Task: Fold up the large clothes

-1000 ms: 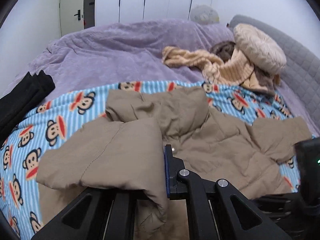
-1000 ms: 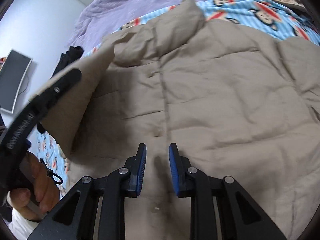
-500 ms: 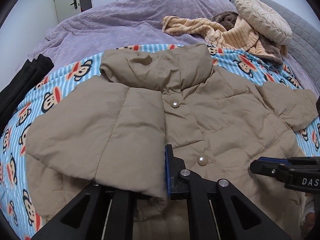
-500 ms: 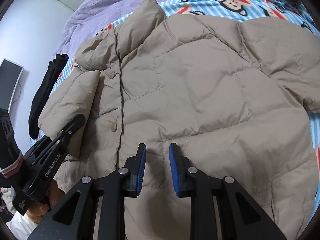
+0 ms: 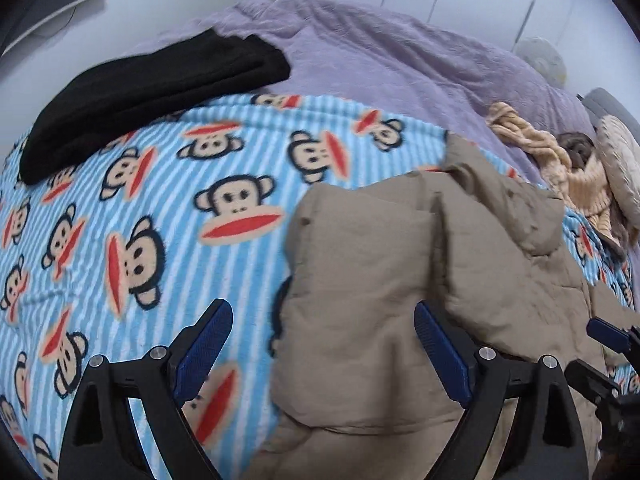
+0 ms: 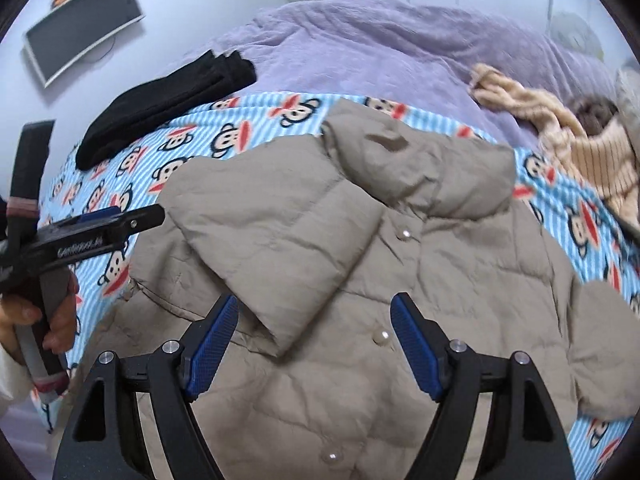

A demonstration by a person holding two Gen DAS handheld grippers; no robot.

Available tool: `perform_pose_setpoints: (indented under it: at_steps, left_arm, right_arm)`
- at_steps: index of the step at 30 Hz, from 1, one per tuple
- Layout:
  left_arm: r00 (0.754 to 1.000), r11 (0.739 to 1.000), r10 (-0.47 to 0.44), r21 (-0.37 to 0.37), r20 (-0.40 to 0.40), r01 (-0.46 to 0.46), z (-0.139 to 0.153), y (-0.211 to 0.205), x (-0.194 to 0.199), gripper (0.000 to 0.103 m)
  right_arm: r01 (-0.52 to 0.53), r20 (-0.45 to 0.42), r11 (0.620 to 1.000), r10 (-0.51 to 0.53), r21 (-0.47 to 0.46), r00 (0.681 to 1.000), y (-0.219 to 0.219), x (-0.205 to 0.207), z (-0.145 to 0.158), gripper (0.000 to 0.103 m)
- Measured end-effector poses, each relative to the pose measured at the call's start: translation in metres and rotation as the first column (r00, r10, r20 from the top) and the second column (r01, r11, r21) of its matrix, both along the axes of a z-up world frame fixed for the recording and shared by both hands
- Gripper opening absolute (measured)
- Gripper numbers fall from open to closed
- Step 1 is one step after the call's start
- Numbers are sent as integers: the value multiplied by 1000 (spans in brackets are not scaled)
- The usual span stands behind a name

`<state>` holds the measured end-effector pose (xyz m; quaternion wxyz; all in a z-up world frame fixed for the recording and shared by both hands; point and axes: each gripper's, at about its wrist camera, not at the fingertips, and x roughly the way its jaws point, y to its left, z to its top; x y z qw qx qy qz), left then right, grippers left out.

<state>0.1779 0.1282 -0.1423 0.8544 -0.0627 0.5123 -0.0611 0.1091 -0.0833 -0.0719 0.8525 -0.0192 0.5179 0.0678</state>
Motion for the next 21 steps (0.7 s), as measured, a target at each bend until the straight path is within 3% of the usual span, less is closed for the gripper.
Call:
perform_pose_setpoints:
  at_steps: [4,7,10,12,15,18,19,21]
  left_arm:
    - [996,996,57,70,-66,-52,-41,13,7,93]
    - [997,994,67,91,-50,-62,-51,12,2,93]
    - [998,992,58,117,-31,-54,-53,8,-1,93]
    - [998,991,53,125,-29,-49,-54,6,0,93]
    - [998,991,49,124,-29,-45,-52,6,2,93]
    - [999,989,39,144,-29,-35,-47,3,1,92]
    - [999,989,34,144,-20,-30,-43,3,0,89]
    - [1000,992,16,128,-3,-16,-29,3,0,63]
  right_arm:
    - [-126,-6,975,127,-182,992,52,23,-23,81]
    - [-105,11,958,112,-266,994,55,36,-34,81]
    - [81,71,973,-67,-217,995,13,39,-24,81]
    - [225,81,963,-215,-147,973,-27,35,-18,81]
    - [410,8,911,-410,-30,912,-91,20,-25,81]
    - [528,-98,847,-521,62,848,-136,1,-37,81]
    - [561,-108,825,-553,68,826,-147,-7,-37,81]
    - [601,-109,793,-592,98,799,-164,-20,-31,81]
